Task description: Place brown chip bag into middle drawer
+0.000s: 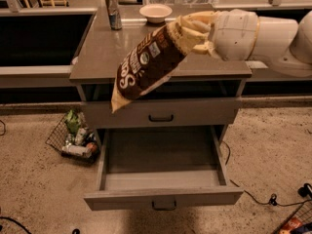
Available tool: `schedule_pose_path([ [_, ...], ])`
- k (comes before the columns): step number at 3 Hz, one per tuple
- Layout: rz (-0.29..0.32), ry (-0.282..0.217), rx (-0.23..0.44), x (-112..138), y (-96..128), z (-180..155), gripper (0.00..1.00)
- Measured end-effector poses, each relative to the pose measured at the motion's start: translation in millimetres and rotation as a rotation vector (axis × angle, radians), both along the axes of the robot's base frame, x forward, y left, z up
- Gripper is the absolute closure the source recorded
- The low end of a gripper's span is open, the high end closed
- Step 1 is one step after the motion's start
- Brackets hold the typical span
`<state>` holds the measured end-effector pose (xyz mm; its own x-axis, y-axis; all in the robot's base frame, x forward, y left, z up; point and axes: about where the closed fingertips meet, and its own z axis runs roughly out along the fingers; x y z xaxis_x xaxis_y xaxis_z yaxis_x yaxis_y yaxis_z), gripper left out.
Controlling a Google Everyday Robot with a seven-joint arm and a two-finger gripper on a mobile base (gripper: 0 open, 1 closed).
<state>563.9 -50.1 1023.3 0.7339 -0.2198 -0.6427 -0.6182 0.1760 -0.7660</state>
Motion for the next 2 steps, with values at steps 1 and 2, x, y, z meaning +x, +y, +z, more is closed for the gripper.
schedule_pose_path([
  [1, -0.011, 0.034, 0.051, -12, -1, -43, 1.0],
  [2, -0.072, 0.094, 0.087, -29, -10, -106, 1.0],
])
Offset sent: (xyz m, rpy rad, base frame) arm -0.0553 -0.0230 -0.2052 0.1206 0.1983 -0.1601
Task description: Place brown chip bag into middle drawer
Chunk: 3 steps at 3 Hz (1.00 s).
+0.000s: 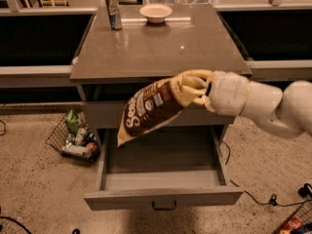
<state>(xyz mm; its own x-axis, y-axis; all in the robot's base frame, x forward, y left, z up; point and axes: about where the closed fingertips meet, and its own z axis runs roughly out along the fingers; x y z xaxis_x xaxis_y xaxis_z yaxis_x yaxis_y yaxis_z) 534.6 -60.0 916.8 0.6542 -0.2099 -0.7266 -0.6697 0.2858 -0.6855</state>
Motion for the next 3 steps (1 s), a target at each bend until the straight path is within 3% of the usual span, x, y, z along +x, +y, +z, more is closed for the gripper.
schedule_pose_path([
  [1, -0.074, 0.097, 0.012, -22, -3, -80, 1.0],
  [3, -0.083, 0.114, 0.023, -20, -4, -92, 1.0],
])
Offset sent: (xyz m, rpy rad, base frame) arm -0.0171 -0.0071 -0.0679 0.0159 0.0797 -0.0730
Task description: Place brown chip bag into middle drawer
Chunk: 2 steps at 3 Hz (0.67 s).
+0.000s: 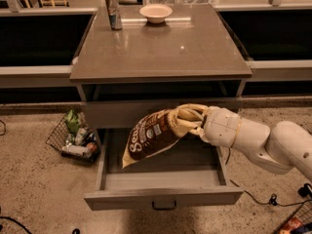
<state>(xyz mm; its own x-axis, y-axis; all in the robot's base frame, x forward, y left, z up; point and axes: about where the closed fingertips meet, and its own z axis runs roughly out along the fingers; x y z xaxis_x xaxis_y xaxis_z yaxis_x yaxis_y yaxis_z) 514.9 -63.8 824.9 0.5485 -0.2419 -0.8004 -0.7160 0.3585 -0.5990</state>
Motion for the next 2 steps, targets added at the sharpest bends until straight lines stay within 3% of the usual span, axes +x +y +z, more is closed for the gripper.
schedule_pose_path([
  [1, -0.026, 0.017, 0.028, 9, -10, -40, 1.0],
  [2, -0.056, 0.049, 0.1, 22, -27, -99, 1.0],
])
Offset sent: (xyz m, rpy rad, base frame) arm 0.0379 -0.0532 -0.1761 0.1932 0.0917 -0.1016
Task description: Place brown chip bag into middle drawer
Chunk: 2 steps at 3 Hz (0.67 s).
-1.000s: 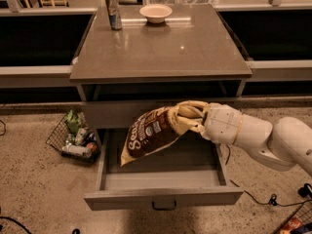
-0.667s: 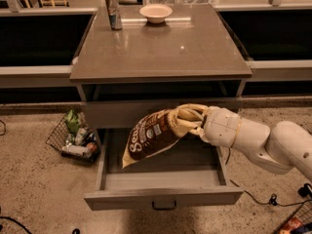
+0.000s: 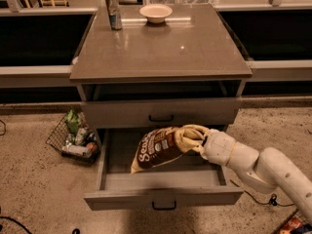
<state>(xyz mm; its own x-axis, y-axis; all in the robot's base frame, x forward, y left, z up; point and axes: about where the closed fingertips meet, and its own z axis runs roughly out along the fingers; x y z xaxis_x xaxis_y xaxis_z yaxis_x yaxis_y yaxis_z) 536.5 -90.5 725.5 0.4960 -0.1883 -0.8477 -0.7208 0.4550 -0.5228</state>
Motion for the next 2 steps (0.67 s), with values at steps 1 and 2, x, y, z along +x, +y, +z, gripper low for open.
schedule_pose_path([
  [1, -0.023, 0.04, -0.008, 17, -11, -52, 1.0],
  [2, -0.037, 0.082, -0.064, 35, -20, -86, 1.0],
])
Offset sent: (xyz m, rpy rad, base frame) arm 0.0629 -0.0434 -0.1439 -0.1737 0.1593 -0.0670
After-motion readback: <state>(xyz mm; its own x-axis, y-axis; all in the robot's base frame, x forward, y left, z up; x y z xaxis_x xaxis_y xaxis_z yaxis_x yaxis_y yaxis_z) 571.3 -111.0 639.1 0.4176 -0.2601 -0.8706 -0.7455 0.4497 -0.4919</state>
